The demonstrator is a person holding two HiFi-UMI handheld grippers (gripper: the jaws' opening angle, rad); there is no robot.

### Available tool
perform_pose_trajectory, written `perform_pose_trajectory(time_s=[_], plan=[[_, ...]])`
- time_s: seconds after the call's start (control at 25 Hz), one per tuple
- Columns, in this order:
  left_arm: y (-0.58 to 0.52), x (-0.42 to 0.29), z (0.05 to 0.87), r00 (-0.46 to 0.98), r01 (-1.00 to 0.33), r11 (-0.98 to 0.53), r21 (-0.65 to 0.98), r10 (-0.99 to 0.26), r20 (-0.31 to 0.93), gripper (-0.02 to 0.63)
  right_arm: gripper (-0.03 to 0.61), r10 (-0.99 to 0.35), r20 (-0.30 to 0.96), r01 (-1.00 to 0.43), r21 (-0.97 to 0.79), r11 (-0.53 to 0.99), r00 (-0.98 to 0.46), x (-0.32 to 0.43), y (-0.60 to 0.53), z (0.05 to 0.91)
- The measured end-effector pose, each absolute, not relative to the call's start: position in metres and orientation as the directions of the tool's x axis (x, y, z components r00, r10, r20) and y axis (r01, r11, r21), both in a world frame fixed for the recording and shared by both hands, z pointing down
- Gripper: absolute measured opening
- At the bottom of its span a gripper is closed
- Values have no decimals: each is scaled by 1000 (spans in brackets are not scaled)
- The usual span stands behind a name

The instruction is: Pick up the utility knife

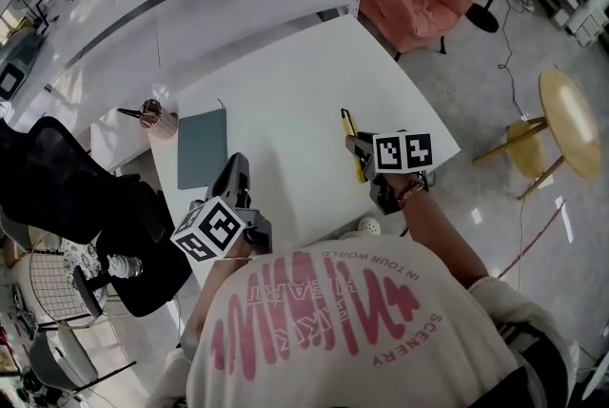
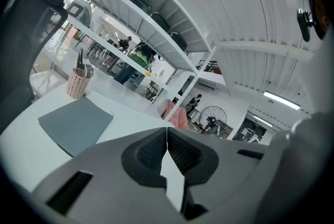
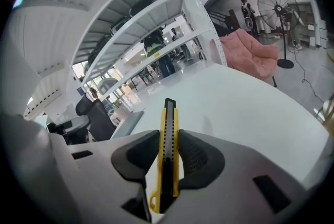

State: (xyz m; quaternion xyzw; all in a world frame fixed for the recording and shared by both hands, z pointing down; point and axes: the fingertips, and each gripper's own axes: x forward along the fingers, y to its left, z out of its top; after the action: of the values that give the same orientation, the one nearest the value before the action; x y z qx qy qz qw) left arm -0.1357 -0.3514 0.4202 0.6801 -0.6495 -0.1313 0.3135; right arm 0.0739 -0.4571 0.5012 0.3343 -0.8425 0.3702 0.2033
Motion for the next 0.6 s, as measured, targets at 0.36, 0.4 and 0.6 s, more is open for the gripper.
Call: perform_pose_trajectory(time_s=[0.36, 0.4, 0.6], plan=[[-347, -126, 412, 192, -805, -34, 592, -959, 206, 25, 130, -497, 445, -664, -563, 492, -745, 65, -439, 448], [-346, -124, 411, 200, -804, -42, 592, -958, 204, 25, 130, -503, 427, -654, -575, 491, -752, 65, -436, 442], [-345, -118, 403, 234, -808, -82, 584, -953, 190, 25, 130, -545, 356, -633, -603, 485, -759, 62, -419, 419]])
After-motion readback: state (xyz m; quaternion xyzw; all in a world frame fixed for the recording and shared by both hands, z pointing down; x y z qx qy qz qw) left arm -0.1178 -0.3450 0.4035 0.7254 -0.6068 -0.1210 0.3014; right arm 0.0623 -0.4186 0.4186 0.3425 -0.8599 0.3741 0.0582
